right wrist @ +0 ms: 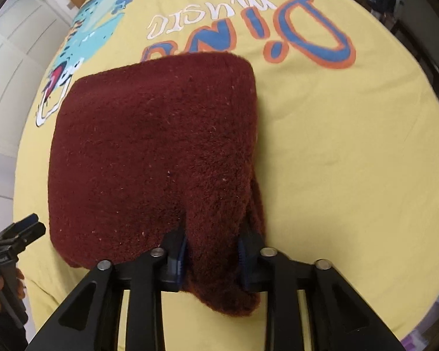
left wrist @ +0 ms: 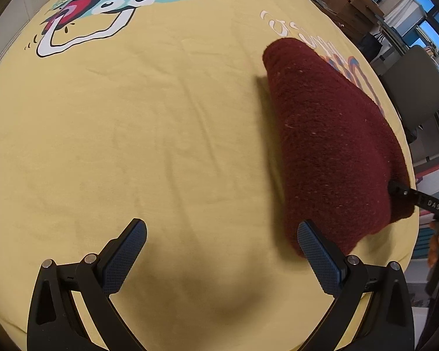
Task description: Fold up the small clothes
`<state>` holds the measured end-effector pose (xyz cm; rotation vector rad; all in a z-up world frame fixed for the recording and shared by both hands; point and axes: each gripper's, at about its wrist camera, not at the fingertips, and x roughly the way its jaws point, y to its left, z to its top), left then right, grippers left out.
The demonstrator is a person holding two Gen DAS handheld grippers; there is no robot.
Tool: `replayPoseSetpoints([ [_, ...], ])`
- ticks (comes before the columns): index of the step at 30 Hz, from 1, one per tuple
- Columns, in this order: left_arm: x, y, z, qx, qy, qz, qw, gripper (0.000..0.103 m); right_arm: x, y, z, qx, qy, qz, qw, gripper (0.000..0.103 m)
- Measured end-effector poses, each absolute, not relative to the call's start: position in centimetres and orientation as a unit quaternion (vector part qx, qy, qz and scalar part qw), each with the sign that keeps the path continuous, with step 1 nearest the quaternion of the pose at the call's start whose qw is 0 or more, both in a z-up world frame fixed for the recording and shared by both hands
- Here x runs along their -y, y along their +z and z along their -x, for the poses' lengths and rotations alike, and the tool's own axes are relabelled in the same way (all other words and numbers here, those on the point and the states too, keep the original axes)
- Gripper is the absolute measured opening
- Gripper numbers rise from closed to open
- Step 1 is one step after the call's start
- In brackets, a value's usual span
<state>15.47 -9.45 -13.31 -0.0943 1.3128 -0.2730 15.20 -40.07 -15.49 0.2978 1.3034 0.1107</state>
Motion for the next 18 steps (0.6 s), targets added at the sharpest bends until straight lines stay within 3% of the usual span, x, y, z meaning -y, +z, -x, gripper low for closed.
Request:
replayPoseSetpoints([
  [2, 9.6, -13.2, -15.5, -0.605, -0.117, 0.033, 0.787, 0.102, 40.1, -15.4, -15.2, -0.598, 0.05, -0.14, 0.787, 0.04],
  [5, 9.7, -13.1, -15.9, -0.607, -0.114, 0.031, 0.786, 0.102, 39.9, -15.1, -15.3, -0.605, 0.031, -0.096, 0.789, 0.078],
  [13, 11.6, -11.6, -18.2, -0.6, -0.121, 0.028, 0.79, 0.102, 40.5, -12.8, -15.1, -0.586, 0.021, -0.082, 0.806, 0.082],
  [18, 13.8, -10.8, -20.7, -0.601, -0.134, 0.039, 0.787, 0.102, 39.7, -11.5, -16.9, -0.574, 0.061, -0.103, 0.81, 0.093],
])
